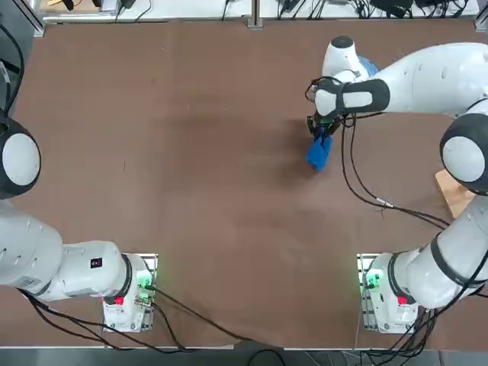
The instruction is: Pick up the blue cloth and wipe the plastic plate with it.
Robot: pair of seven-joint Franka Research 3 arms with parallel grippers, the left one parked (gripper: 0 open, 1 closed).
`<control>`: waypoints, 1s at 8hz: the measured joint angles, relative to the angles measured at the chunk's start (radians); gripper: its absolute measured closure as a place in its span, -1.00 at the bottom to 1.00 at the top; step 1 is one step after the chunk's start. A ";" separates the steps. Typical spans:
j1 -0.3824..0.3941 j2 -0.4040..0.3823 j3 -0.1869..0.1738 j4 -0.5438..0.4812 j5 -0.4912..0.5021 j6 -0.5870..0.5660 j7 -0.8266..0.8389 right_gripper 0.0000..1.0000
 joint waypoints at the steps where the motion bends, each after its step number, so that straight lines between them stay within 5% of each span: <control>1: 0.000 0.007 -0.002 -0.007 -0.004 0.022 0.000 0.84; 2: -0.002 0.013 -0.005 -0.007 -0.006 0.031 0.000 0.81; 7: -0.006 0.012 -0.013 0.059 -0.008 0.044 0.032 -0.84; 8: -0.020 0.011 -0.016 0.090 -0.010 0.045 0.033 -1.00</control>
